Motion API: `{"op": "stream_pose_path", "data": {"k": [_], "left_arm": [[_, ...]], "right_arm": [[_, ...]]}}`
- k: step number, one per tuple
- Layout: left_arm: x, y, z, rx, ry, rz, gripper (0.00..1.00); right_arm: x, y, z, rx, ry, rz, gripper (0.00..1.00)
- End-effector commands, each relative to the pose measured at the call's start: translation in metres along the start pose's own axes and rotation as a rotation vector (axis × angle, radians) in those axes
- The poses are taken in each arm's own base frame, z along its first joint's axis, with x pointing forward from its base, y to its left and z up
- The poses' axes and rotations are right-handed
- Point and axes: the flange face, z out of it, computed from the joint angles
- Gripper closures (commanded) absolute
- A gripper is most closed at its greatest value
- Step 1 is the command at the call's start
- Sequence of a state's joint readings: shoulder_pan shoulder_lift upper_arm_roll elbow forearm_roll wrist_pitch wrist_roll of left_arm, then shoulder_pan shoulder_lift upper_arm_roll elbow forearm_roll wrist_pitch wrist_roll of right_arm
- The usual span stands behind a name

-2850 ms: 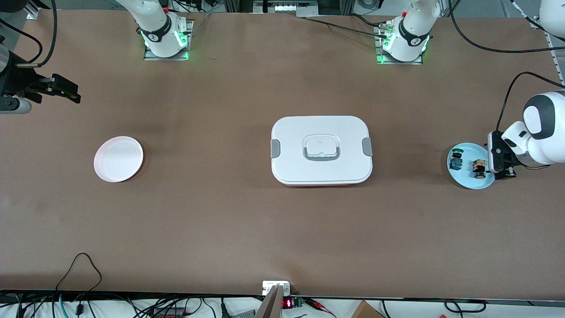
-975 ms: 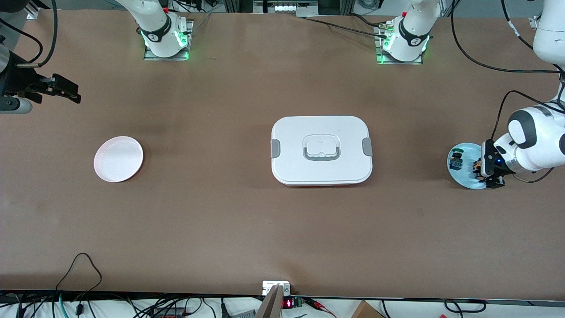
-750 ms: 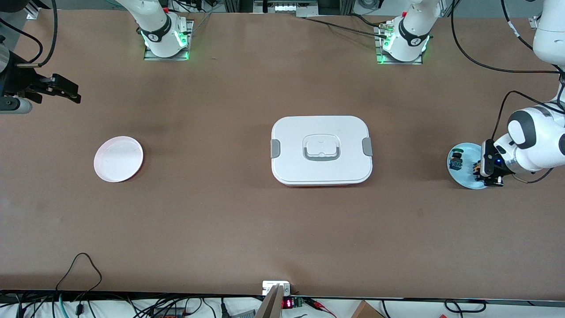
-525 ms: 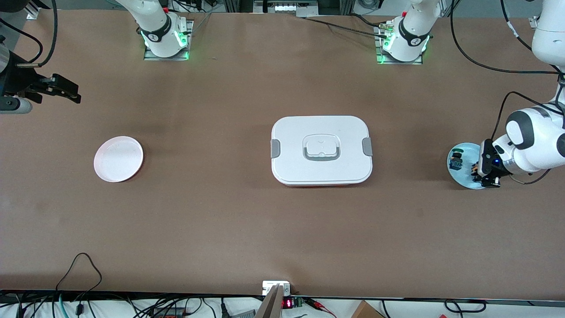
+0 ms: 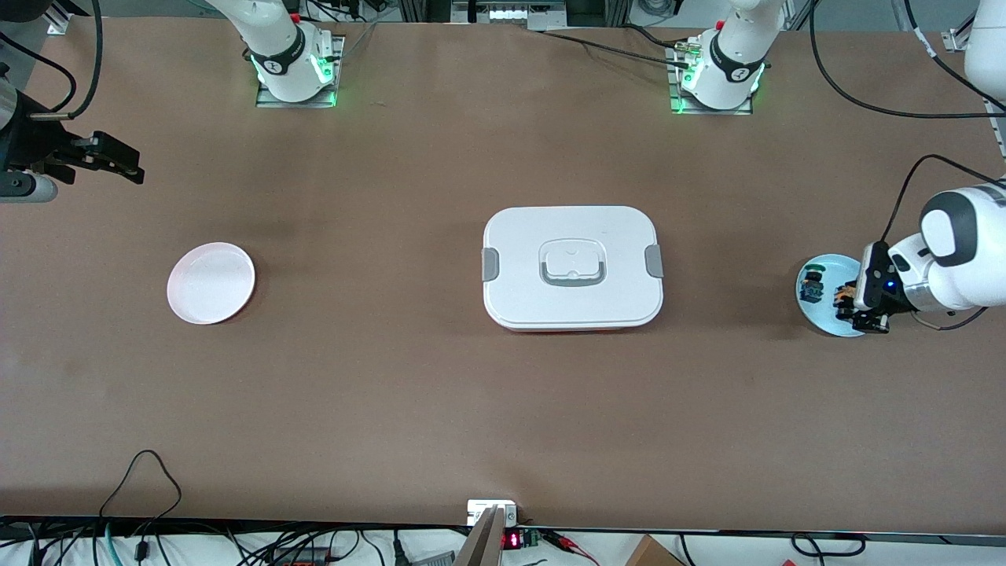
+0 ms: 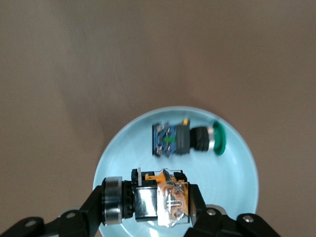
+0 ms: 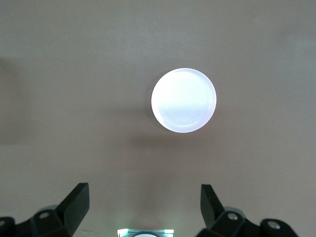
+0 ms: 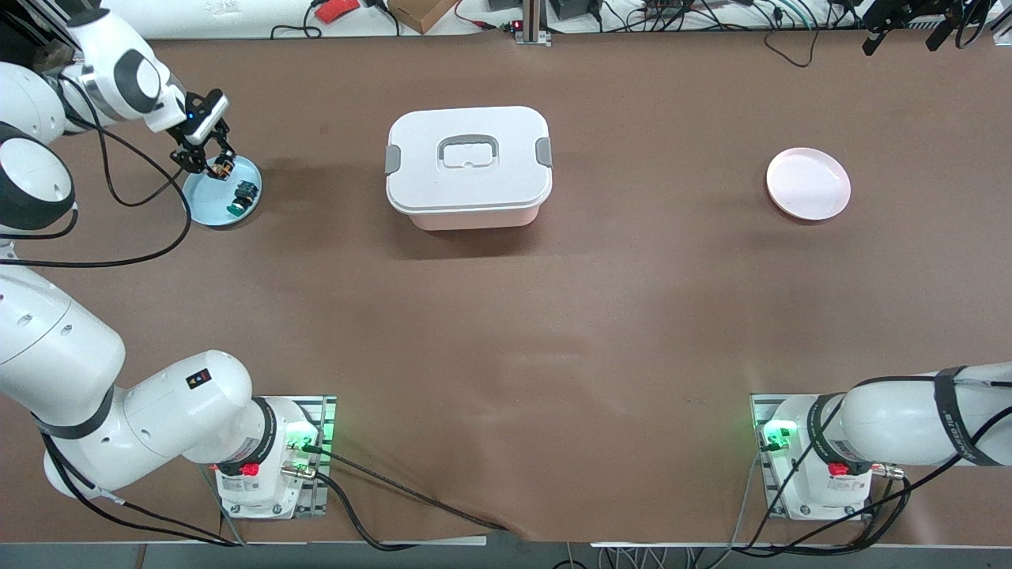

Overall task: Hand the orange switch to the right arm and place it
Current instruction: 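Lift the switch with the left gripper while the right gripper reaches over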

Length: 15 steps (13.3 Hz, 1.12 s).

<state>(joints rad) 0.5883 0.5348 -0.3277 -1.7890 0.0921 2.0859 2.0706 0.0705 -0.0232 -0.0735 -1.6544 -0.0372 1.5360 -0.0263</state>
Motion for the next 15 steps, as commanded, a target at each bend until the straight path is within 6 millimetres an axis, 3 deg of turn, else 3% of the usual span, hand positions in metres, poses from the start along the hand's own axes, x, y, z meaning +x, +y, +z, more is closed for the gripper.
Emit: {"op": "stream_pose_path", "data": {"k": [1, 2, 5, 9, 11, 15], "left_arm": [[0.016, -0.001, -0.036, -0.025, 0.201, -0.024, 1.0], [0.025, 0.001, -0.041, -0.059, 0.277, -0.027, 1.0], [0.081, 0.0, -0.048, -0.133, 0.639, -0.024, 1.0], [0.165, -0.022, -0.059, -0.116, 1.008, 0.034, 1.0], [0.211, -0.034, -0.071, -0.091, 1.144, 0.071, 1.0], [0.279, -0.05, -0.081, -0.06, 1.319, 0.079, 1.0]], "right_arm": [[-0.006, -0.001, -0.007, 0.004, 0.006, -0.013, 0.0], [-0.005, -0.002, -0.007, 0.004, 0.008, -0.015, 0.0], [-0.006, -0.005, -0.008, 0.003, 0.008, -0.021, 0.0], [-0.003, -0.008, -0.007, 0.018, 0.016, -0.014, 0.0], [0.001, -0.007, -0.006, 0.02, 0.022, -0.009, 0.0], [0.0, 0.002, -0.017, 0.071, 0.045, 0.001, 0.0]]}}
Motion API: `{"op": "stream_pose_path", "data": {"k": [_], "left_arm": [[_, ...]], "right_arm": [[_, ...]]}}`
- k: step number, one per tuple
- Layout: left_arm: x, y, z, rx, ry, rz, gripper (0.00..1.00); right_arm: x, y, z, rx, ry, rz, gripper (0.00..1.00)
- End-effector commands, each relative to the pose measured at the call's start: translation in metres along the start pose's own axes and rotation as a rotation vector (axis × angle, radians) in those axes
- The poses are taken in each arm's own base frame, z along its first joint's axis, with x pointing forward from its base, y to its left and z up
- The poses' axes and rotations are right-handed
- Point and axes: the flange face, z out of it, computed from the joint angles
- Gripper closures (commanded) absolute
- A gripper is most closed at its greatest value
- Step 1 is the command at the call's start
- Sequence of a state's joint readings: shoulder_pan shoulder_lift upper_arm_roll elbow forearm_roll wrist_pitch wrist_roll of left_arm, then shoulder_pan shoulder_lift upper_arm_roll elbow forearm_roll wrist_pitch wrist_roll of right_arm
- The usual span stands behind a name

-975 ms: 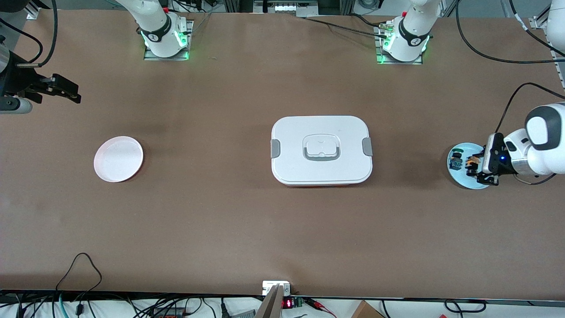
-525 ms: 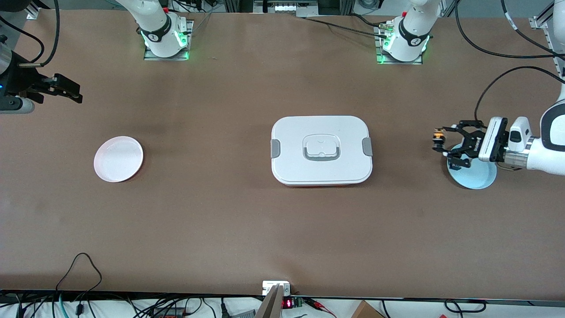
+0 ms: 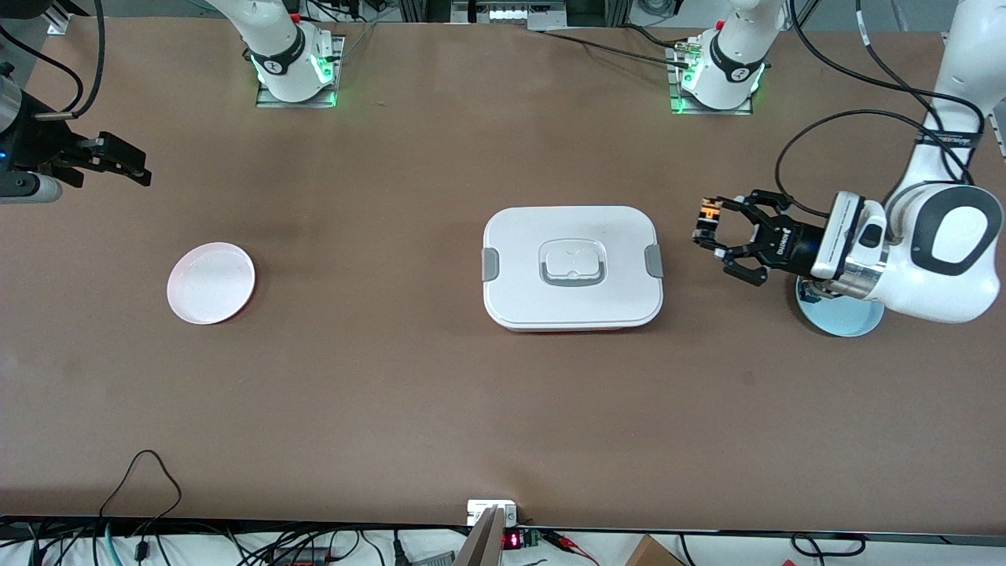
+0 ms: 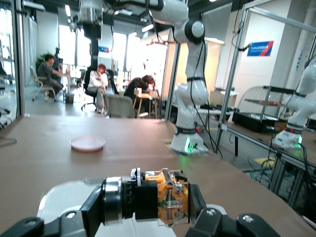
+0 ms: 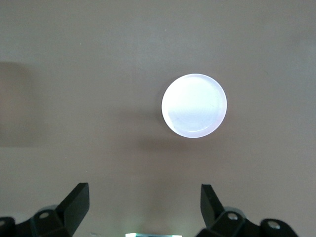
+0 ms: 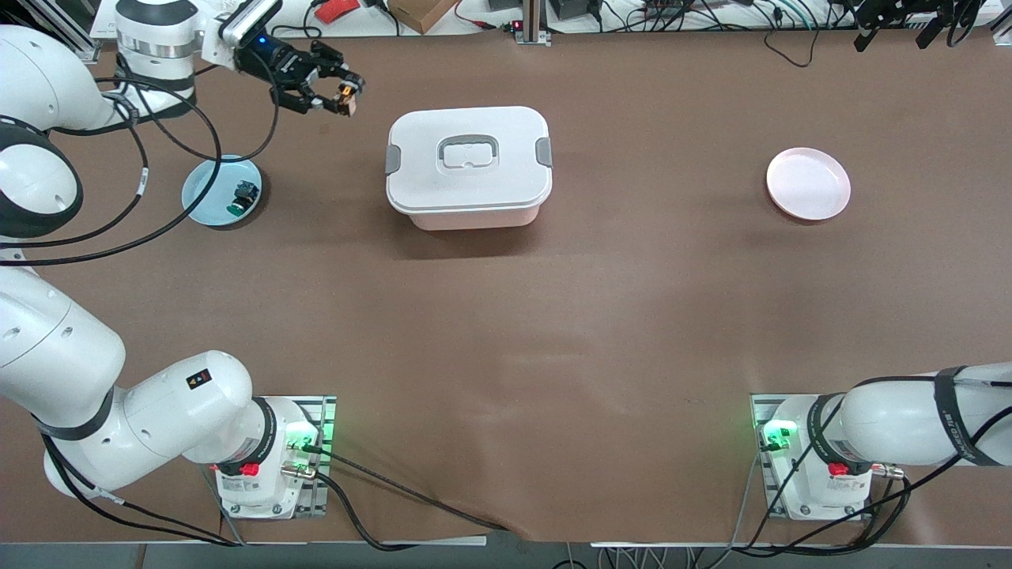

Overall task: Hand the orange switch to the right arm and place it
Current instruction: 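Lift the switch with the left gripper while the right gripper reaches over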

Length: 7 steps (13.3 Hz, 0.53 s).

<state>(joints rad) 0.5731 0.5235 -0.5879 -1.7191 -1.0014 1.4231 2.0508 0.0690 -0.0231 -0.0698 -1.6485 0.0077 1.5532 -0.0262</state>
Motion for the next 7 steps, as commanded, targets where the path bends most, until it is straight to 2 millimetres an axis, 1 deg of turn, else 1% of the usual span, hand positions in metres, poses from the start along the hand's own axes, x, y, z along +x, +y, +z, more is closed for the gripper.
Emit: {"op": "stream_pose_path", "data": {"k": [1, 2, 3, 4, 5, 6, 7], "left_arm": [[0.0, -0.002, 0.048, 0.001, 0.144, -0.028, 1.0], [-0.01, 0.001, 0.073, 0.03, 0.254, -0.067, 1.0], [-0.004, -0.001, 0.1, 0.037, 0.299, -0.076, 1.0], [0.005, -0.006, 0.109, 0.071, 0.269, -0.065, 1.0], [0.015, -0.009, 0.118, 0.088, 0.247, -0.054, 1.0], [0.021, -0.011, 0.126, 0.109, 0.245, -0.051, 1.0], [0.026, -0.012, 0.134, 0.124, 0.225, -0.049, 1.0]], "right_arm": [[-0.001, 0.008, -0.013, 0.025, 0.021, 0.006, 0.0], [-0.001, 0.006, -0.013, 0.02, 0.021, 0.0, 0.0], [-0.002, 0.006, -0.015, 0.022, 0.023, 0.001, 0.0], [-0.002, 0.008, -0.013, 0.025, 0.014, 0.003, 0.0], [-0.003, 0.004, -0.012, 0.028, 0.003, -0.004, 0.0], [-0.004, -0.008, -0.01, 0.073, -0.009, -0.018, 0.0], [-0.005, -0.022, -0.012, 0.18, -0.011, -0.029, 0.0]]}}
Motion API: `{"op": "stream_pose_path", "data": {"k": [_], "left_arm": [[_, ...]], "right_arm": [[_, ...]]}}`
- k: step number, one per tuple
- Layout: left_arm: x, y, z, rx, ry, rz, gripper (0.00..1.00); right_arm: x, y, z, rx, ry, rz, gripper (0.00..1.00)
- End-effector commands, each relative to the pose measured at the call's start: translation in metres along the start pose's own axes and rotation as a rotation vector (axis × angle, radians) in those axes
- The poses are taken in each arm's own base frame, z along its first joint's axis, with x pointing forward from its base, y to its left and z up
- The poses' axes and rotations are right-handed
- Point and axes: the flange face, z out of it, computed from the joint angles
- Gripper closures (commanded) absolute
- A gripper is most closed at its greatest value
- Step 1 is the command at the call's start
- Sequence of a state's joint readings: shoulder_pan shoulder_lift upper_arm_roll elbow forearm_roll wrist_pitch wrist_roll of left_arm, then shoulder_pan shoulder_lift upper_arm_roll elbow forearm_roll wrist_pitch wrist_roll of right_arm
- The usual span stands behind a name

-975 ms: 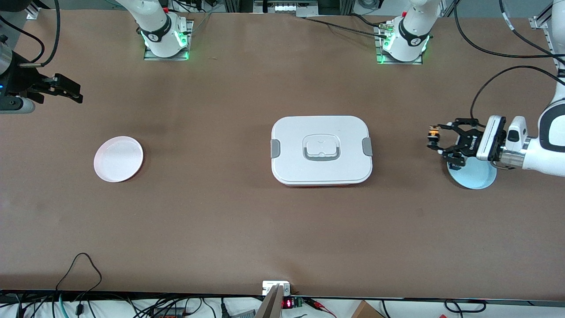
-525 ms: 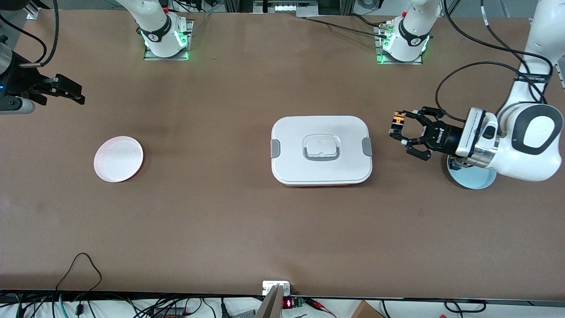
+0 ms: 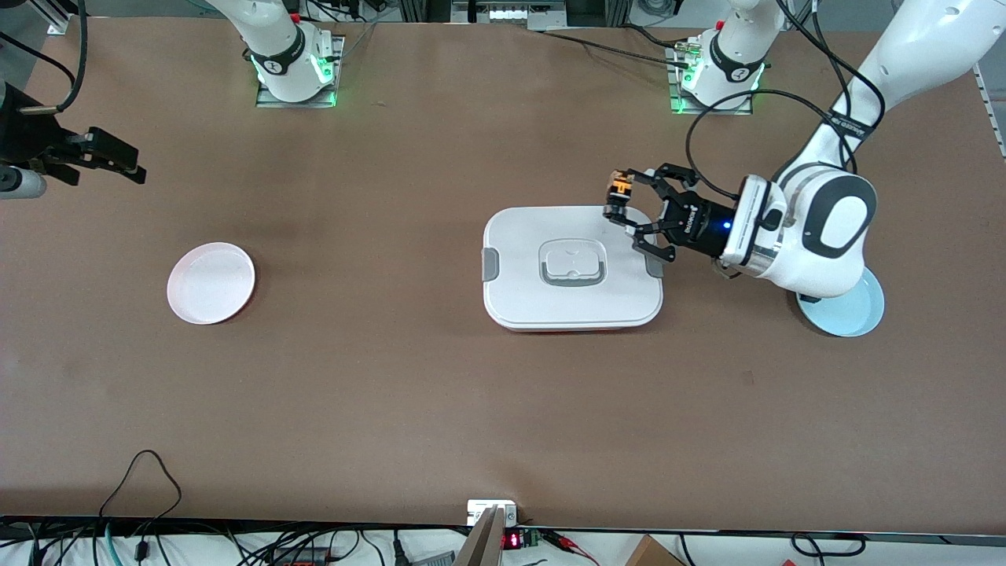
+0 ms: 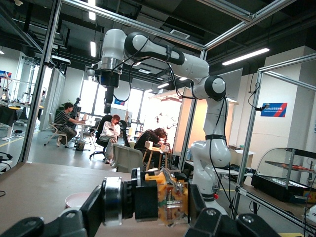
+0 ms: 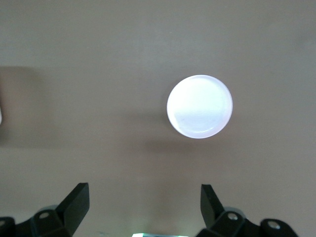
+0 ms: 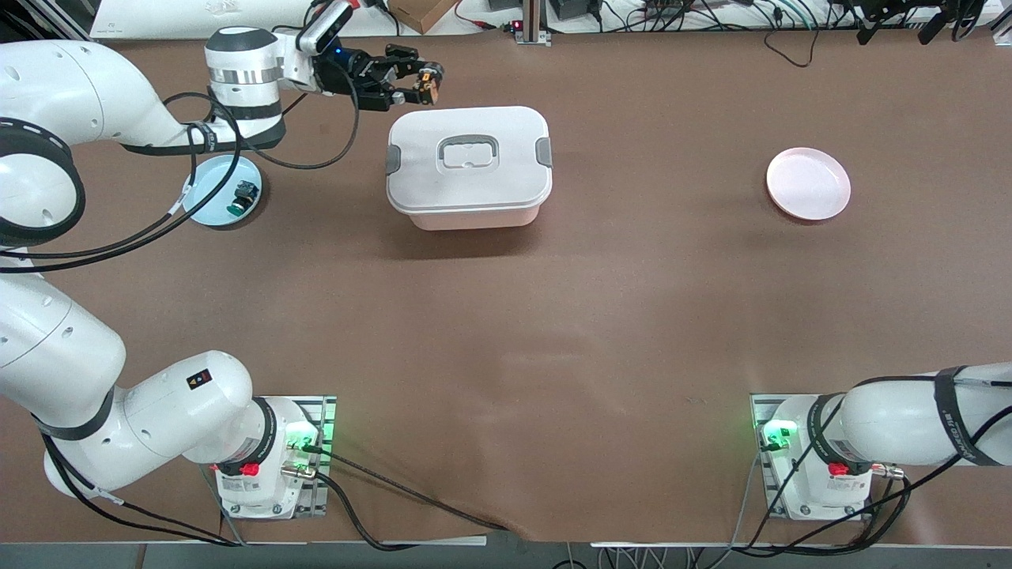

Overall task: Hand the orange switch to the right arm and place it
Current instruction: 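Lift the switch with the left gripper while the right gripper reaches over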

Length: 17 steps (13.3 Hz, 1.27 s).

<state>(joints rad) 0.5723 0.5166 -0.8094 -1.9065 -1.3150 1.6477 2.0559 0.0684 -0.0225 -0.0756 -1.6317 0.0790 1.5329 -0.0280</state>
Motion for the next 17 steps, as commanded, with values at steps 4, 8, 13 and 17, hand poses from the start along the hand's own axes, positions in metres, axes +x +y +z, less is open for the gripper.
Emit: {"op": "stream_pose_path", "data": {"k": [4, 8, 13, 17], "left_arm": [[0.011, 0.01, 0.047, 0.073, -0.02, 0.012, 1.0], [0.013, 0.009, 0.059, 0.084, -0.016, 0.019, 1.0], [0.013, 0.009, 0.059, 0.084, -0.016, 0.019, 1.0], [0.013, 0.006, 0.055, 0.125, -0.041, 0.025, 1.0]], "right_arm": [[0.011, -0.042, 0.002, 0.448, -0.015, -0.012, 0.0], [0.02, -0.084, 0.01, 0.716, -0.07, -0.027, 0.0], [0.051, -0.163, 0.075, 0.997, -0.198, -0.013, 0.0], [0.054, -0.213, 0.12, 1.184, -0.307, 0.043, 0.0]]}}
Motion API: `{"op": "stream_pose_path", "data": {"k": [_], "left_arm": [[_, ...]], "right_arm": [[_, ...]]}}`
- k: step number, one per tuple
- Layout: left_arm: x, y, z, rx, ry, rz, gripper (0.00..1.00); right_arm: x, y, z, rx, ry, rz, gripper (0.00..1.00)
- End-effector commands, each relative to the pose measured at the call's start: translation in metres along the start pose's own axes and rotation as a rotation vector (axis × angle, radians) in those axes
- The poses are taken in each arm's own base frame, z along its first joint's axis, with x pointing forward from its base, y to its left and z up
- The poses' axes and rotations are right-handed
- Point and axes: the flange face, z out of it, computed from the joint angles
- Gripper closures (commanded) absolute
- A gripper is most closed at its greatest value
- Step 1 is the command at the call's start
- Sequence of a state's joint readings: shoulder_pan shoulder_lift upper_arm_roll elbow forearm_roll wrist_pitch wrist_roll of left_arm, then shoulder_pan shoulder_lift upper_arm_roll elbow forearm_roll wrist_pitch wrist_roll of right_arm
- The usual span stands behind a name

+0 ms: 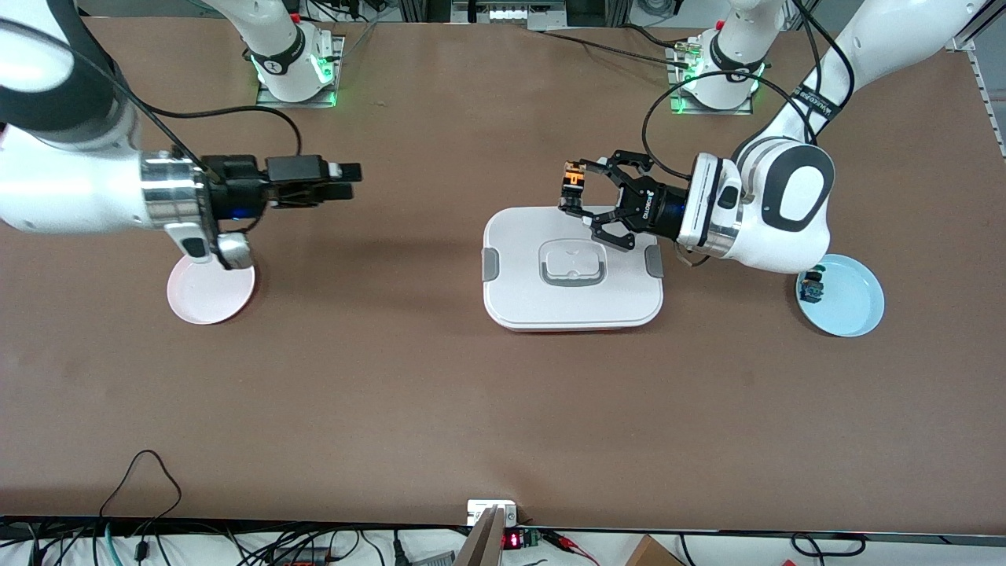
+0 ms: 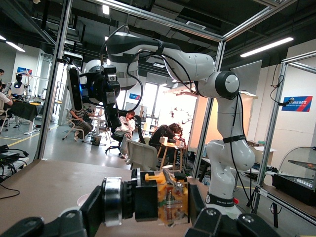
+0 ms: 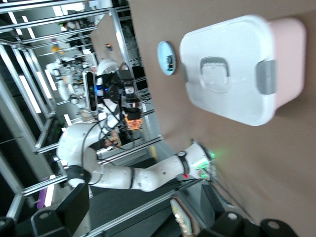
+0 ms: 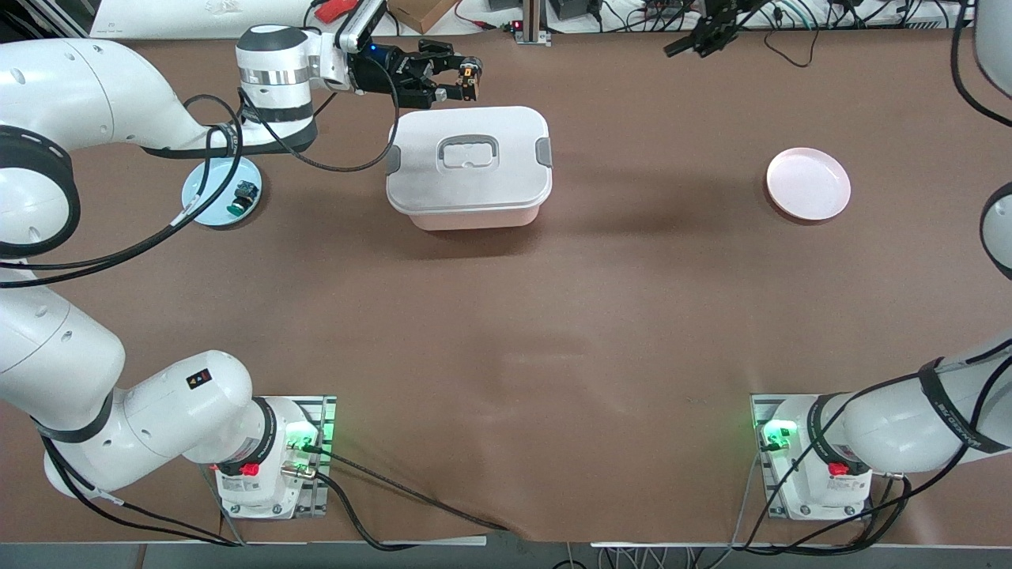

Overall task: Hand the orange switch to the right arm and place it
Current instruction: 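Move the right gripper to the switch held by the left gripper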

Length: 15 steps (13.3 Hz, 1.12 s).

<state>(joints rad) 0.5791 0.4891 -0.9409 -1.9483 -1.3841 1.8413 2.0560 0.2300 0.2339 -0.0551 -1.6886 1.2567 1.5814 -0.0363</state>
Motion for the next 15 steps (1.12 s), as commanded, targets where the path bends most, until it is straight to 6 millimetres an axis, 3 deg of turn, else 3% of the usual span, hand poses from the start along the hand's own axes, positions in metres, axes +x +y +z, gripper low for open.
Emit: {"op": "stream_pose_path", "data": {"k": [1, 3, 5, 11, 13, 15], "left_arm": [[0.012, 0.005, -0.002, 0.073, -0.037, 0.059, 1.0], [0.018, 0.004, -0.003, 0.105, -0.07, 0.083, 1.0], [0.018, 0.004, -0.003, 0.105, -0.07, 0.085, 1.0], [0.017, 0.004, -0.001, 0.1, -0.063, 0.08, 1.0], [0.018, 0.004, 0.0, 0.1, -0.06, 0.08, 1.0], [0.018, 0.005, 0.001, 0.099, -0.055, 0.078, 1.0]], "right_arm": [[0.005, 0.002, 0.029, 0.083, -0.013, 0.024, 0.0], [0.017, 0.017, 0.058, 0.108, -0.052, 0.061, 0.0], [0.02, 0.018, 0.088, 0.113, -0.056, 0.071, 0.0], [0.021, 0.008, 0.201, 0.27, 0.032, 0.099, 0.0], [0.019, 0.012, 0.224, 0.321, 0.034, 0.029, 0.0], [0.018, 0.012, 0.23, 0.313, 0.049, -0.021, 0.0]]}}
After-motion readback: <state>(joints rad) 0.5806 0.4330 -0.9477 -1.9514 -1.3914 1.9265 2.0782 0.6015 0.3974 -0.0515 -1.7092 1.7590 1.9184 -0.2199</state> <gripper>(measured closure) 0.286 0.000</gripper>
